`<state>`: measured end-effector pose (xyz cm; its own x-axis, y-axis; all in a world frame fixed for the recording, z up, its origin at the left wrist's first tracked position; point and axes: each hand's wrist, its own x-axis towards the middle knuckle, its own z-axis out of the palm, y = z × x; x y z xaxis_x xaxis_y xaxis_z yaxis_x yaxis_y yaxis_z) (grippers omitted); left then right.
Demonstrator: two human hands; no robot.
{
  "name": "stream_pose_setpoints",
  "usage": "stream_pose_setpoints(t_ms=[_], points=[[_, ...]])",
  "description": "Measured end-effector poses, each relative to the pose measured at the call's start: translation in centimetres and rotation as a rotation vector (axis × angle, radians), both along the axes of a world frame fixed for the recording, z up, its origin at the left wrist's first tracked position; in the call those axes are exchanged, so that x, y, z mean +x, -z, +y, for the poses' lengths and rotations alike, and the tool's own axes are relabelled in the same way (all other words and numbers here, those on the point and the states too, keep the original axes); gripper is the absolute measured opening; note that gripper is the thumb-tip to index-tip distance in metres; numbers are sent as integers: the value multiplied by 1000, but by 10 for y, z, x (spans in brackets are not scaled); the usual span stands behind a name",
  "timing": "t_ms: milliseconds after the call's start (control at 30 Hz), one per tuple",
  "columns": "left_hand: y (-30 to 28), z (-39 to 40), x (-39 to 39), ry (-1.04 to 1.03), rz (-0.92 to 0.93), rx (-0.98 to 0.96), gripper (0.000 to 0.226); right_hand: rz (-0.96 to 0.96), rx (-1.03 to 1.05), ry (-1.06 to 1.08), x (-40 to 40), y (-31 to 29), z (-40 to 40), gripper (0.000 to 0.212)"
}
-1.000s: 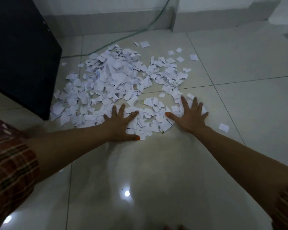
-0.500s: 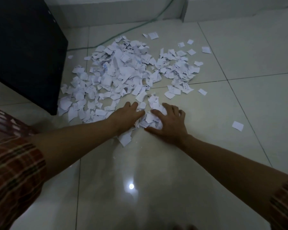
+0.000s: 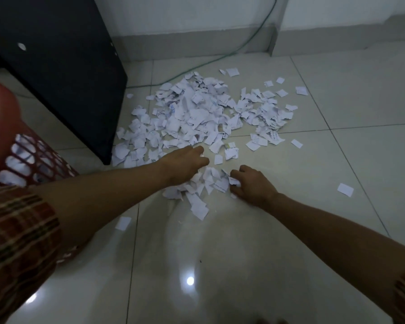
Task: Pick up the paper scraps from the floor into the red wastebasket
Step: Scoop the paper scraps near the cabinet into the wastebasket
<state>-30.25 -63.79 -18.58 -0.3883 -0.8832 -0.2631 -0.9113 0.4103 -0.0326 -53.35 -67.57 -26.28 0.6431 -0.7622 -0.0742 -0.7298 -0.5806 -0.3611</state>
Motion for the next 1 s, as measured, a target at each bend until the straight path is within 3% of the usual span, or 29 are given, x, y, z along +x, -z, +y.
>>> stream_pose_setpoints(t_ms=[267,400,667,800,1000], points=[[-71,13,10,34,93,-175,27,-225,-139,61,19,-56,-7,14],[-116,24,19,44,146,-337,17,-321,-216,45,37,-98,-9,15],[-185,56,52,46,309,-619,11,-476,-370,-116,97,-190,-1,26],[-212,74,82,11,301,-716,13,-528,-442,-187,141,-233,10,30],[-234,125,157,-185,197,-776,12,-675,-414,-357,204,-270,52,15]])
